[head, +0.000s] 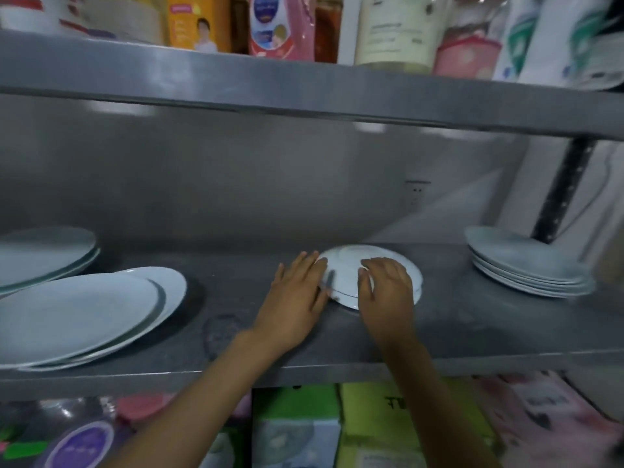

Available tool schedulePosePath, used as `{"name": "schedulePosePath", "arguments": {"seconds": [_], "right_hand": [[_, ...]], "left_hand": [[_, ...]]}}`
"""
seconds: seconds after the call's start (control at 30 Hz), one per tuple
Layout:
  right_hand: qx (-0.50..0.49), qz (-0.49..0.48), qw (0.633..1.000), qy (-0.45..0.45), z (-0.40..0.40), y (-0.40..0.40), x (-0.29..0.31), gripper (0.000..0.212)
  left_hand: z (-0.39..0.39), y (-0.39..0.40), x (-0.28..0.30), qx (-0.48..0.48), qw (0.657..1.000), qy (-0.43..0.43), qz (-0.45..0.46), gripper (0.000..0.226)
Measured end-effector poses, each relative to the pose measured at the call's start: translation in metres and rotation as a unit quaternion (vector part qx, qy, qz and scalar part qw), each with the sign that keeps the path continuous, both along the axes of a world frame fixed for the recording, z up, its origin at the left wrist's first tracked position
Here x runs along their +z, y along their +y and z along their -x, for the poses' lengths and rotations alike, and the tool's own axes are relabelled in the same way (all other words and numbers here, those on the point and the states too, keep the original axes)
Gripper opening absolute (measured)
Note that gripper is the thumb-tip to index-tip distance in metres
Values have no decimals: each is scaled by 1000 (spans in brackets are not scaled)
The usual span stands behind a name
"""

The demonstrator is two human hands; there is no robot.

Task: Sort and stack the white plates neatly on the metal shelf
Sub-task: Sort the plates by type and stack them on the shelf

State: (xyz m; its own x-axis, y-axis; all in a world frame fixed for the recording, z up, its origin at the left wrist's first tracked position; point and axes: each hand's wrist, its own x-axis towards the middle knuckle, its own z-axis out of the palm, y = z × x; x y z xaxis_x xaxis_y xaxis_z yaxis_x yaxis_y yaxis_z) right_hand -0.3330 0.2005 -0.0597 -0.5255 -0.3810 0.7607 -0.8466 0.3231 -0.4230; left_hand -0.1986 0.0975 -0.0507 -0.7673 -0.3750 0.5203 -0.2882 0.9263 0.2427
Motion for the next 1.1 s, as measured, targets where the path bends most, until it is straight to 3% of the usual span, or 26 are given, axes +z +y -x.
{"name": "schedulePosePath", "arguments": {"seconds": [0.1, 0.2, 0.33, 0.57, 0.77, 0.93, 1.1], "right_hand": [[-34, -1, 999, -15, 19, 18, -4, 38], [-77, -19, 992, -94, 31, 27, -7, 36], [-109, -61, 983, -138, 32, 21, -9, 46], [-142, 22, 981, -132, 38, 27, -9, 23], [-136, 75, 960, -233, 28, 31, -1, 38], [-136, 3, 967, -217, 25, 27, -2, 29], [-125, -15, 975, -183, 19, 29, 2, 39]], "left_hand": [[41, 3, -2, -38, 999, -35, -14, 62], [72, 2, -8, -60, 996, -61, -36, 80], [89, -3, -23, -51, 992, -48, -106, 97], [88, -4, -27, -54, 996, -23, -63, 75], [83, -7, -24, -5, 998, -15, -57, 49], [79, -8, -23, 44, 996, 68, -39, 47], [72, -11, -12, 84, 968, 216, -93, 55]]}}
